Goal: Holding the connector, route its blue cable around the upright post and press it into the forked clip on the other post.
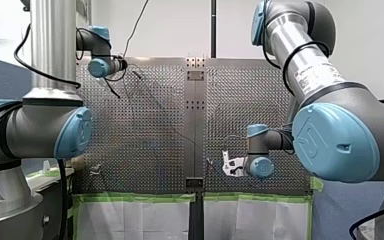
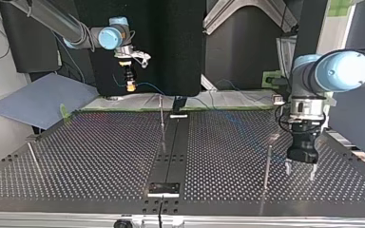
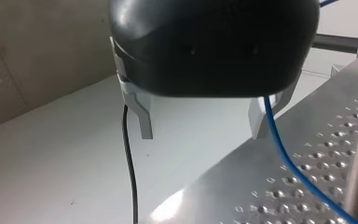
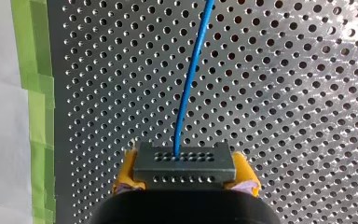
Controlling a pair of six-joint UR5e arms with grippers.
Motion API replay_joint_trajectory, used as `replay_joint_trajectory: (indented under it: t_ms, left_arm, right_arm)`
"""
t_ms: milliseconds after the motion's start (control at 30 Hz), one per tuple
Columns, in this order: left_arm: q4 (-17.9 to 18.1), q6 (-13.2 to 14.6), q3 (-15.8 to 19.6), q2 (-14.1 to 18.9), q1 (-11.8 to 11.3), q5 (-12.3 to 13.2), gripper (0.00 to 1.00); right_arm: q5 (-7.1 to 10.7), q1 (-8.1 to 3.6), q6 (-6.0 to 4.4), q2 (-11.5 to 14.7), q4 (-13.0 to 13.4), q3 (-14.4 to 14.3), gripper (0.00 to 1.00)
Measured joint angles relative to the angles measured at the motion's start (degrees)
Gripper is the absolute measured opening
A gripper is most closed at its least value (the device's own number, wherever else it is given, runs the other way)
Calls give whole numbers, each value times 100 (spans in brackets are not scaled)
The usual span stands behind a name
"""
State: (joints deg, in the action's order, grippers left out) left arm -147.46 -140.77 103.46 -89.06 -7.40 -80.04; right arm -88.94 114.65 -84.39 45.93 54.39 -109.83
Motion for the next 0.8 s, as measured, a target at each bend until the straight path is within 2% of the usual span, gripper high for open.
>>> replay_joint_trajectory:
  t_ms: [367, 633, 800]
  left_arm:
    - [-438, 2, -495, -27, 45, 36, 100]
    - [-483, 67, -911, -317, 150, -146, 100]
    - [-556, 92, -1175, -390, 197, -183, 100]
  right_arm:
    - [3, 0, -33, 0, 45, 2, 0]
    - [-1, -1, -40, 0, 54, 7, 0]
    - [-2, 0, -41, 0, 47, 14, 0]
